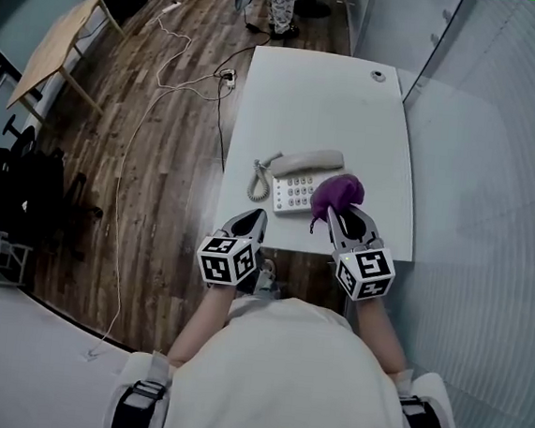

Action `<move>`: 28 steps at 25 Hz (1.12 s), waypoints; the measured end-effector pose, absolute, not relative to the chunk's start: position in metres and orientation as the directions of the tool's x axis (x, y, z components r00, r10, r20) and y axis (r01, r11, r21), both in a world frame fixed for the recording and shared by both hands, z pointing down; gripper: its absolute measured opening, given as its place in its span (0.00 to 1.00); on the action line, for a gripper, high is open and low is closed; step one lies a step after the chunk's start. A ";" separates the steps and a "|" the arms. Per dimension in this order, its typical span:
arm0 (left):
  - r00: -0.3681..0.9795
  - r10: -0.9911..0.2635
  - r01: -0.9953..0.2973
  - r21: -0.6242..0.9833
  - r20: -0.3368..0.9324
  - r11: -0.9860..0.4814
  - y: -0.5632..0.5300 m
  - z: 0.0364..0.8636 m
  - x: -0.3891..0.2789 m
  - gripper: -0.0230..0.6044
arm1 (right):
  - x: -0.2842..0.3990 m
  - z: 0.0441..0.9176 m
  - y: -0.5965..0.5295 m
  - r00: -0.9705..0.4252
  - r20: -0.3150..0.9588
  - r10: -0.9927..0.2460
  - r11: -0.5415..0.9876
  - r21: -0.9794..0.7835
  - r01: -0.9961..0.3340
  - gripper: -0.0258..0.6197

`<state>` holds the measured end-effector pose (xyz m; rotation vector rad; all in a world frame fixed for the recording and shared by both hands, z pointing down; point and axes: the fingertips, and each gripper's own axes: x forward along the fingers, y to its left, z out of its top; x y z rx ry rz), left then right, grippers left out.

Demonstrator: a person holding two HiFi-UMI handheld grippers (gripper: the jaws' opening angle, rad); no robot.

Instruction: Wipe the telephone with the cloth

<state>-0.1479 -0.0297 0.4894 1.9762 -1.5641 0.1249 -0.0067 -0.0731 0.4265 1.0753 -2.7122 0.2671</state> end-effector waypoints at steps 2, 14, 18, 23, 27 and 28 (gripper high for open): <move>0.316 -0.848 -0.904 0.408 0.426 -0.132 -0.038 0.490 -0.153 0.07 | -0.012 0.426 -0.082 -0.702 0.264 -0.662 0.710 -0.079 -0.700 0.11; 0.413 -0.804 -0.878 0.420 0.428 -0.228 -0.089 0.508 -0.180 0.07 | -0.010 0.445 -0.149 -0.560 0.335 -0.758 0.596 0.005 -0.803 0.11; 0.445 -0.788 -0.868 0.422 0.425 -0.262 -0.101 0.504 -0.188 0.07 | -0.003 0.448 -0.170 -0.487 0.369 -0.791 0.539 0.044 -0.841 0.11; 0.483 -0.766 -0.853 0.427 0.426 -0.300 -0.113 0.516 -0.191 0.07 | 0.010 0.467 -0.193 -0.386 0.435 -0.814 0.483 0.136 -0.865 0.11; 0.507 -0.742 -0.840 0.443 0.438 -0.312 -0.114 0.522 -0.193 0.07 | 0.015 0.475 -0.202 -0.319 0.495 -0.808 0.465 0.203 -0.862 0.11; 0.512 -0.738 -0.838 0.445 0.440 -0.316 -0.115 0.522 -0.193 0.07 | 0.017 0.476 -0.205 -0.303 0.506 -0.808 0.459 0.217 -0.861 0.11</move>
